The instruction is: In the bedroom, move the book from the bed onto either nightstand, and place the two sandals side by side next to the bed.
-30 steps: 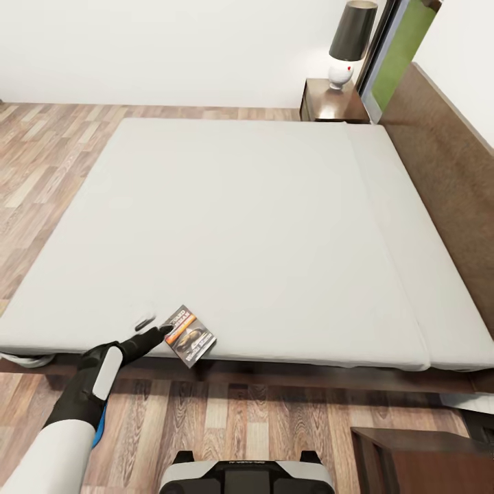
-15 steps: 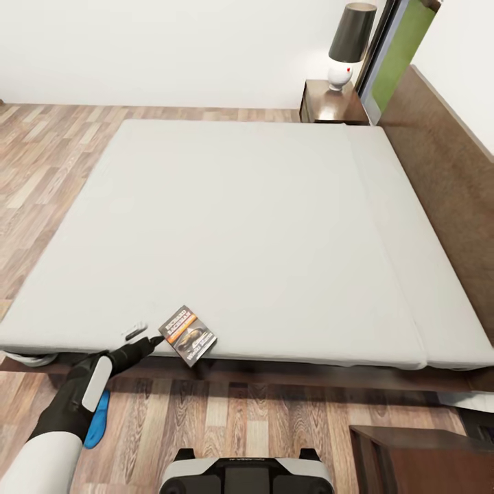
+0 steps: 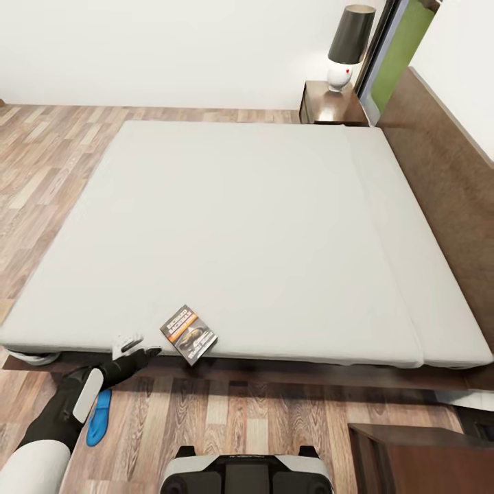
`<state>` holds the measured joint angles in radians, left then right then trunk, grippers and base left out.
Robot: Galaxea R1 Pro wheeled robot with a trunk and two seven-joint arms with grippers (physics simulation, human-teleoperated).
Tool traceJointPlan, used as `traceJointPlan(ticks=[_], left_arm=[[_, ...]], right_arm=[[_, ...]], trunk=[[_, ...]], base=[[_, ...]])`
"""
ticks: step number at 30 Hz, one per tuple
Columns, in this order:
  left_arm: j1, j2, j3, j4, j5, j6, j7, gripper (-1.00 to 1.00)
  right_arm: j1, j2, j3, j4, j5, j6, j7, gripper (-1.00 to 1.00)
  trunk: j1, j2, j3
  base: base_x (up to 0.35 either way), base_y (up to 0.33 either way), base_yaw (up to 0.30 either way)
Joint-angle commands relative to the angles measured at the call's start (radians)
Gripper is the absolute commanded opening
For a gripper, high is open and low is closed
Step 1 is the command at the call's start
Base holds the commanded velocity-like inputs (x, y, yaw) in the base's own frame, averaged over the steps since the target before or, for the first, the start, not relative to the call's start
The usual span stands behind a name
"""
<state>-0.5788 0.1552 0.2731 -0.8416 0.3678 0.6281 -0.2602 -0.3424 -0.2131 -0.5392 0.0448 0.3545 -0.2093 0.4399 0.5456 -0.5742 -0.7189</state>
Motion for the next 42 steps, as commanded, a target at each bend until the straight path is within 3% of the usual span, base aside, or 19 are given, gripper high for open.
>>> traceJointPlan(ticks=[1,4,7,11,12,15,18,23,27,29,31,35,38,42], left_arm=[[0.002,0.006,0.003,0.024,0.001,0.002,-0.005,1.00],[0.010,0.026,0.001,0.106,-0.005,-0.048,-0.009,1.00],[0.014,0.031,0.000,0.172,-0.035,-0.102,-0.009,1.00],[0.018,0.032,-0.001,0.284,-0.146,-0.191,-0.016,1.00],[0.018,0.032,-0.001,0.298,-0.160,-0.205,-0.020,1.00],[0.019,0.032,-0.001,0.393,-0.240,-0.307,-0.088,1.00],[0.019,0.033,0.000,0.455,-0.283,-0.360,-0.117,1.00],[0.019,0.033,-0.001,0.535,-0.324,-0.426,-0.130,1.00],[0.019,0.032,-0.001,0.636,-0.356,-0.538,-0.131,1.00],[0.019,0.030,-0.002,0.682,-0.379,-0.589,-0.130,1.00],[0.019,0.017,-0.003,0.739,-0.425,-0.647,-0.125,1.00],[0.019,-0.001,-0.003,0.797,-0.497,-0.701,-0.123,1.00],[0.020,-0.007,-0.003,0.816,-0.529,-0.723,-0.123,1.00],[0.050,-0.024,-0.003,0.822,-0.543,-0.733,-0.123,1.00]], right_arm=[[-0.001,-0.001,-0.008,0.004,0.009,-0.007,0.000,1.00],[-0.001,0.000,-0.007,0.004,0.009,-0.008,0.000,1.00],[-0.001,0.000,-0.007,0.004,0.009,-0.008,0.000,1.00],[-0.001,0.000,-0.007,0.004,0.009,-0.008,0.000,1.00],[-0.001,0.000,-0.007,0.004,0.009,-0.008,0.000,1.00],[-0.001,0.000,-0.007,0.004,0.009,-0.008,0.000,1.00],[-0.001,0.000,-0.007,0.004,0.009,-0.008,0.000,1.00],[-0.001,0.000,-0.007,0.004,0.009,-0.008,0.000,1.00],[-0.001,0.000,-0.007,0.004,0.009,-0.008,0.000,1.00],[-0.001,0.000,-0.007,0.004,0.009,-0.008,0.000,1.00],[-0.001,0.001,-0.007,0.004,0.009,-0.007,0.000,1.00],[-0.001,0.001,-0.008,0.004,0.009,-0.007,0.000,1.00],[-0.001,0.001,-0.008,0.004,0.009,-0.007,0.000,1.00],[-0.001,0.005,-0.007,0.004,0.009,-0.007,-0.001,1.00]], trunk=[[-0.004,0.006,0.002],[-0.015,0.027,0.012],[-0.027,0.048,0.021],[-0.042,0.076,0.034],[-0.046,0.083,0.037],[-0.057,0.104,0.046],[-0.069,0.125,0.056],[-0.088,0.160,0.071],[-0.096,0.174,0.078],[-0.096,0.174,0.078],[-0.096,0.174,0.078],[-0.096,0.174,0.078],[-0.096,0.174,0.078],[-0.096,0.174,0.078]], base=[[0.000,0.000,0.000],[0.000,0.000,0.000],[0.000,0.000,0.000],[0.000,0.000,0.000],[0.000,0.000,0.000],[0.000,0.000,0.000],[0.000,0.000,0.000],[0.000,0.000,0.000],[0.000,0.000,0.000],[0.000,0.000,0.000],[0.000,0.000,0.000],[0.000,0.000,0.000],[0.000,0.000,0.000],[0.000,0.000,0.000]])
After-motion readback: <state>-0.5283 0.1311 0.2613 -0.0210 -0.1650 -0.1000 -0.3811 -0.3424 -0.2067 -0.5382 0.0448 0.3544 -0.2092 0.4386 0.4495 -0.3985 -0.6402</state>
